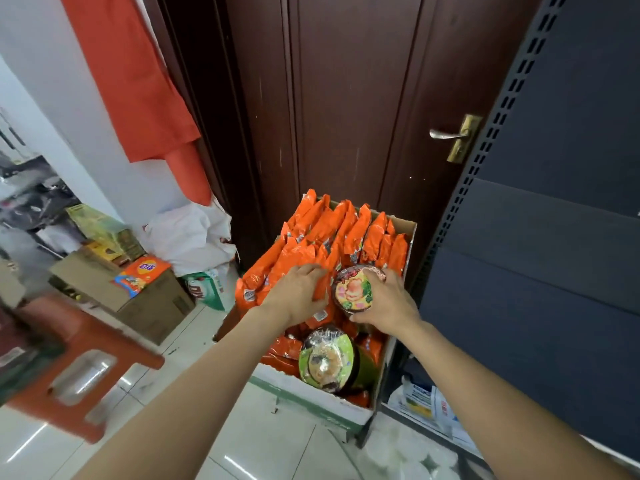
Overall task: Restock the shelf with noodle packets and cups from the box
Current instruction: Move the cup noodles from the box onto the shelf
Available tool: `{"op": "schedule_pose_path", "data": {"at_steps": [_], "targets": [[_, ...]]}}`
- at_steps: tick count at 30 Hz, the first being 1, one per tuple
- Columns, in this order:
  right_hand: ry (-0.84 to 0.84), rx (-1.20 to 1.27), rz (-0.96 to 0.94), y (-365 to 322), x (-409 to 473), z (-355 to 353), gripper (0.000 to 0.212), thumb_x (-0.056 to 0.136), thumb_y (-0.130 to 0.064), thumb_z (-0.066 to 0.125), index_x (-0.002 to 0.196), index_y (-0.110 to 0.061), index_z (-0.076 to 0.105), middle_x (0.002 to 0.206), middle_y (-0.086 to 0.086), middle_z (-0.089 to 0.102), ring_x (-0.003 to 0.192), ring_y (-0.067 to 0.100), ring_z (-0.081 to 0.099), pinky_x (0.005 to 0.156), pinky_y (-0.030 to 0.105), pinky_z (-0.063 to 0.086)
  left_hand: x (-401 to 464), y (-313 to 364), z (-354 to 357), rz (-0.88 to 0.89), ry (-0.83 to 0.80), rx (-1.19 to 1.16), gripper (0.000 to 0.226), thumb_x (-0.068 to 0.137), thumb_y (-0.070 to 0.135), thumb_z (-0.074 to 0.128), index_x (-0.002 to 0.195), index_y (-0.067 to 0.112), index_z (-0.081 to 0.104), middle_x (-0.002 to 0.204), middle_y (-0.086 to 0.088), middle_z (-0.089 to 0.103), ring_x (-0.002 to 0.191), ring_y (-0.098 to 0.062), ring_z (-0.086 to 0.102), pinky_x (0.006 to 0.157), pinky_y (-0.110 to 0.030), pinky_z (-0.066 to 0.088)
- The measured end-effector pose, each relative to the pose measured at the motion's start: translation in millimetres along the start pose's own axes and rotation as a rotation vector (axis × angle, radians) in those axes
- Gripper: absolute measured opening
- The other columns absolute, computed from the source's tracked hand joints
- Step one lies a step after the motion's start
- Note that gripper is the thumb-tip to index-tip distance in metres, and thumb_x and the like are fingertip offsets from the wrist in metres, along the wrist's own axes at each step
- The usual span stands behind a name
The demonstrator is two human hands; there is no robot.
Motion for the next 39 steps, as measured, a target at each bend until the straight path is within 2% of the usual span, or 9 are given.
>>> {"op": "schedule_pose_path", "data": {"at_steps": [2, 6, 11, 15, 17, 20, 26, 30, 39], "targets": [[0.080, 0.072, 0.033, -3.9, -5.2, 1.0, 0.095, 0.068, -0.044, 0.078, 0.145, -0.021, 0.027, 0.141, 0.008, 0.024, 0.136, 0.026, 0.023, 0.106, 0.039, 0.035, -1.9, -5.2, -1.3, 0.044, -0.013, -0.029, 0.064, 0.091, 0.032, 0.057, 0.146, 0.016, 0.029, 0.151, -0.005, 0.031, 0.136, -0.028, 0.030, 0.112, -0.037, 0.028], [0.277, 0.267, 0.068, -13.8, -25.4, -6.1, 0.093, 0.066, -0.042, 0.081, 0.144, -0.021, 0.035, 0.139, 0.005, 0.025, 0.135, 0.022, 0.021, 0.112, 0.032, 0.025, -8.9, -10.4, -3.4, 0.126, 0.031, -0.133, 0.057, 0.090, 0.026, 0.058, 0.141, 0.013, 0.038, 0.140, -0.009, 0.044, 0.130, -0.028, 0.039, 0.106, -0.034, 0.033], [0.395, 0.380, 0.076, -24.6, -68.3, -24.2, 0.095, 0.063, -0.045, 0.083, 0.144, -0.023, 0.038, 0.136, -0.001, 0.027, 0.134, 0.016, 0.026, 0.114, 0.033, 0.028, -22.6, -8.5, -2.4, 0.255, 0.102, -0.261, 0.038, 0.089, 0.019, 0.060, 0.127, 0.011, 0.055, 0.126, -0.009, 0.055, 0.116, -0.024, 0.051, 0.098, -0.029, 0.038], [0.487, 0.412, 0.110, -24.1, -99.4, -31.4, 0.097, 0.061, -0.044, 0.084, 0.143, -0.022, 0.037, 0.134, -0.003, 0.028, 0.131, 0.013, 0.030, 0.112, 0.031, 0.030, -33.7, 2.0, 9.9, 0.335, -0.014, -0.275, 0.036, 0.089, 0.021, 0.062, 0.124, 0.013, 0.057, 0.122, -0.006, 0.056, 0.106, -0.020, 0.055, 0.088, -0.021, 0.040], [0.527, 0.383, 0.109, -25.4, -108.1, -35.4, 0.096, 0.062, -0.042, 0.084, 0.143, -0.021, 0.037, 0.137, -0.002, 0.026, 0.133, 0.013, 0.027, 0.112, 0.028, 0.029, -33.7, 5.9, 17.5, 0.378, -0.079, -0.196, 0.042, 0.089, 0.022, 0.063, 0.129, 0.013, 0.054, 0.127, -0.006, 0.053, 0.115, -0.021, 0.051, 0.097, -0.024, 0.039], [0.545, 0.294, 0.127, -24.4, -115.4, -40.3, 0.093, 0.065, -0.039, 0.084, 0.143, -0.019, 0.037, 0.140, 0.000, 0.022, 0.135, 0.014, 0.020, 0.109, 0.025, 0.026, -29.8, 7.5, 23.9, 0.399, -0.094, -0.080, 0.045, 0.090, 0.022, 0.061, 0.134, 0.017, 0.050, 0.133, -0.005, 0.051, 0.123, -0.023, 0.046, 0.105, -0.036, 0.038], [0.581, 0.344, 0.206, -8.0, -131.2, -39.3, 0.091, 0.066, -0.040, 0.083, 0.142, -0.019, 0.039, 0.138, -0.001, 0.025, 0.131, 0.014, 0.031, 0.105, 0.021, 0.029, -20.1, 15.0, 29.7, 0.441, -0.151, 0.085, 0.037, 0.093, 0.022, 0.055, 0.130, 0.022, 0.054, 0.134, -0.003, 0.054, 0.124, -0.024, 0.047, 0.107, -0.039, 0.035], [0.558, 0.335, 0.192, -5.1, -135.7, -39.4, 0.091, 0.066, -0.038, 0.083, 0.143, -0.019, 0.038, 0.138, -0.002, 0.025, 0.127, 0.010, 0.033, 0.099, 0.015, 0.027, -12.6, 23.6, 28.2, 0.411, -0.168, 0.058, 0.028, 0.091, 0.020, 0.061, 0.118, 0.019, 0.063, 0.123, -0.001, 0.063, 0.116, -0.022, 0.055, 0.101, -0.035, 0.040], [0.559, 0.299, 0.202, 4.9, -139.9, -43.1, 0.092, 0.065, -0.037, 0.084, 0.143, -0.017, 0.039, 0.139, -0.001, 0.023, 0.130, 0.011, 0.030, 0.103, 0.016, 0.027, 0.0, 22.1, 26.5, 0.415, -0.171, -0.174, 0.009, 0.084, 0.016, 0.069, 0.091, 0.012, 0.073, 0.093, 0.000, 0.069, 0.089, -0.016, 0.063, 0.083, -0.032, 0.051]]}}
Point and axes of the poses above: each hand's wrist, its own x-axis towards the middle knuckle, its own z-axis out of the palm, y = z × x, the point moved 1 cm from there along x, towards the middle knuckle
